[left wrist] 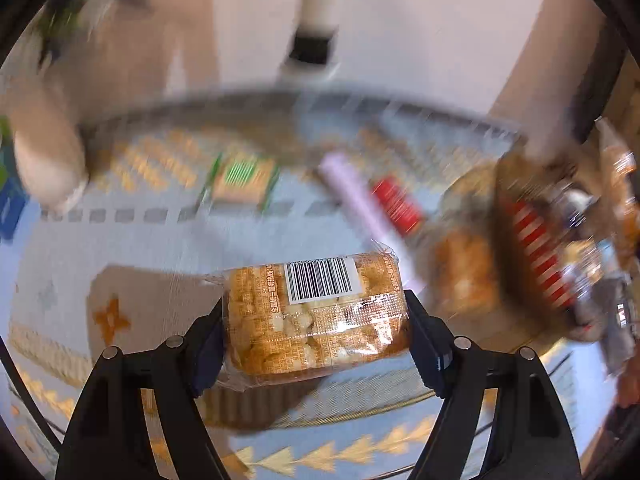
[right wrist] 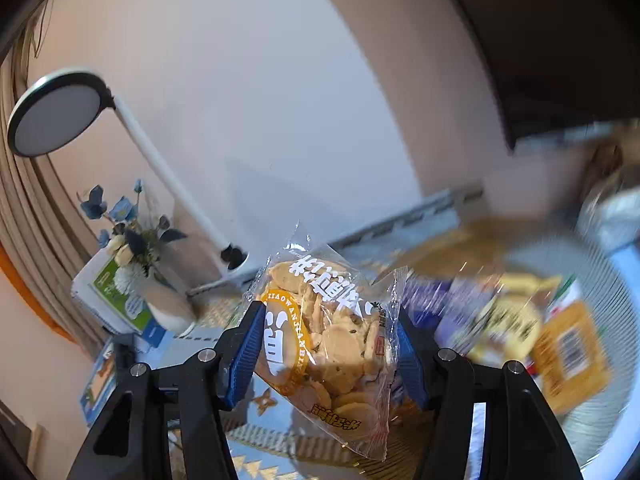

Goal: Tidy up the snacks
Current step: 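Carry the egg cake packet and cracker bag into the amber bowl and release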

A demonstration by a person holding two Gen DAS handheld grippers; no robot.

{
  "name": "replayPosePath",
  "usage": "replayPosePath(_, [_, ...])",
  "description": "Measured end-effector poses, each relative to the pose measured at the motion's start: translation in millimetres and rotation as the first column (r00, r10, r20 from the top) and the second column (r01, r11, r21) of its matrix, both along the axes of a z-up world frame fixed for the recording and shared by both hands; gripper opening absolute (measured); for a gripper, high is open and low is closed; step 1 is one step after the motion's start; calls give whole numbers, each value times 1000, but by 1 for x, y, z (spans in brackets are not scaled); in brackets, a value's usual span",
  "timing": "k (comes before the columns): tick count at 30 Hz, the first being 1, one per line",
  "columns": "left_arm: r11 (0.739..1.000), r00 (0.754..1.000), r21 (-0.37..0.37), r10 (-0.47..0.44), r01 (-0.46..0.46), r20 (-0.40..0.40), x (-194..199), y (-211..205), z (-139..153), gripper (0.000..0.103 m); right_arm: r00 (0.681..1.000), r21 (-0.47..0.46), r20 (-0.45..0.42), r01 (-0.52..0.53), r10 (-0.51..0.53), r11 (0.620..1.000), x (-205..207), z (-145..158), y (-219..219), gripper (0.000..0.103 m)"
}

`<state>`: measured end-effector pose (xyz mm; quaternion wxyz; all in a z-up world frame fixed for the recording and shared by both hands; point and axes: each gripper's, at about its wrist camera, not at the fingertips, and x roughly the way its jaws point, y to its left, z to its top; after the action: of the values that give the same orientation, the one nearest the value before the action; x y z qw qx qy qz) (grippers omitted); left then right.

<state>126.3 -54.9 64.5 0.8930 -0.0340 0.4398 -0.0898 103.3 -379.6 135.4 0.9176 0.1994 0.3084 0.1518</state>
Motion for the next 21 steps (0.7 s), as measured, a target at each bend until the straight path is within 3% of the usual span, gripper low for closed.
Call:
replayPosePath(5, [992, 985, -15, -125, 127, 118, 14, -63, 66, 77, 997, 17, -38, 71, -70, 997, 20, 24, -40, 59])
replayPosePath(9, [969, 958, -34, -234, 243, 165, 19, -123, 91, 77, 984, 27, -90, 157, -154, 987, 33, 24, -78, 59])
replayPosePath(13, [934, 925, -65, -337, 353, 174, 26, -184, 92, 79, 967, 47, -148, 217, -208, 975, 45, 7, -111, 61])
replayPosePath(15, [914, 910, -58, -390, 401, 137, 35, -212, 84, 85, 957, 13, -212, 203, -196, 979, 57, -5, -117, 71])
replayPosePath(16, [913, 909, -39, -399, 406, 117, 39, -220, 81, 87, 946, -4, -258, 202, -196, 979, 62, -11, -120, 81])
replayPosePath(18, [917, 913, -5, -396, 398, 103, 41, -230, 77, 87, 933, -12, -286, 224, -218, 974, 61, -18, -126, 83])
replayPosePath(21, [922, 919, -33, -381, 386, 103, 45, -222, 78, 88, 930, 29, -277, 259, -242, 965, 53, -19, -138, 89])
